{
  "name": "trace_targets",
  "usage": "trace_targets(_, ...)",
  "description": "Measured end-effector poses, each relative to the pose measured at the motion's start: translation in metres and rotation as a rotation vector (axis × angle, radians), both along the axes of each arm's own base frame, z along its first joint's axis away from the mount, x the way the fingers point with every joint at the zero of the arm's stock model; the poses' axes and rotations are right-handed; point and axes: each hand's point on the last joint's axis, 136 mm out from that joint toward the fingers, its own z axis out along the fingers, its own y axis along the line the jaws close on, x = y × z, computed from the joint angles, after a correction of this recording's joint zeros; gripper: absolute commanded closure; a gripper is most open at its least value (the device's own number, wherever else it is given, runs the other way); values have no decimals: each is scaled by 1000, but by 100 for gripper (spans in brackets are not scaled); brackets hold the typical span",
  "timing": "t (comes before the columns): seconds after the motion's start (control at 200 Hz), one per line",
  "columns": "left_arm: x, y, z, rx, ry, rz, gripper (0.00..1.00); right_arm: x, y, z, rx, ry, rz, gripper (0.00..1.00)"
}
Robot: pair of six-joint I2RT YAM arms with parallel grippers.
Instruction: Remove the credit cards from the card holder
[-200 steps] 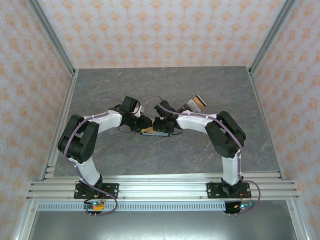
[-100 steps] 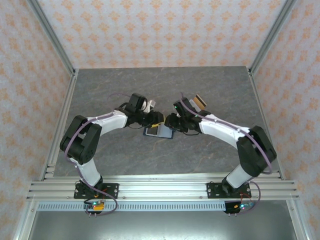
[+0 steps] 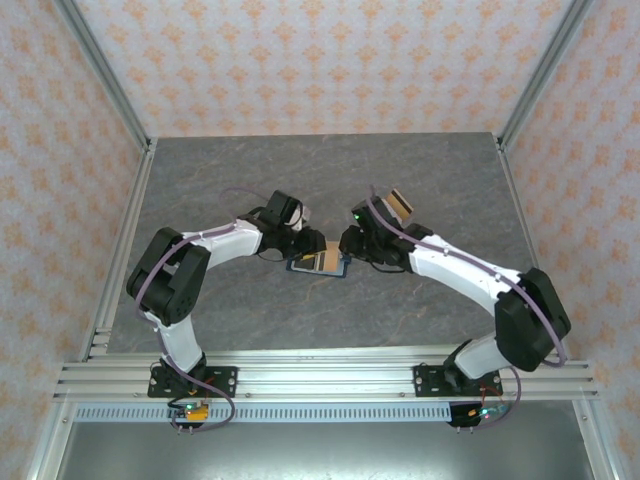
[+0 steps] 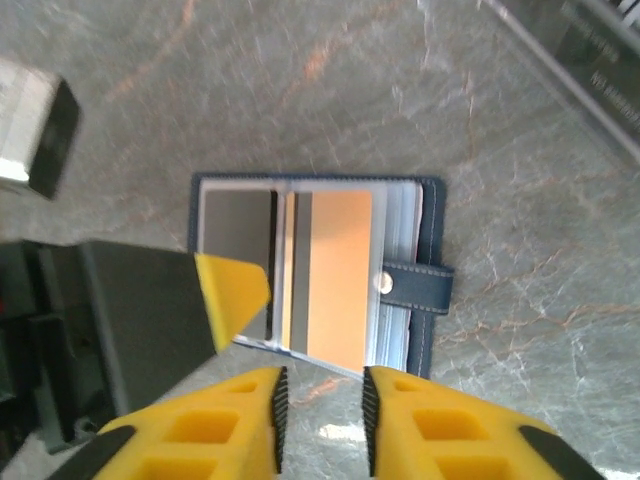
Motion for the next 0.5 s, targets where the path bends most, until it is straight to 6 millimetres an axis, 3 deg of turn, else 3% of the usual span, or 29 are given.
trace_targets(0.17, 0, 9, -6, 42, 12, 22, 69, -3, 24, -31, -48, 62, 49, 81)
trace_targets(0.5, 1, 8, -10, 42, 26, 26, 71, 5, 31, -74, -125, 136, 41, 82)
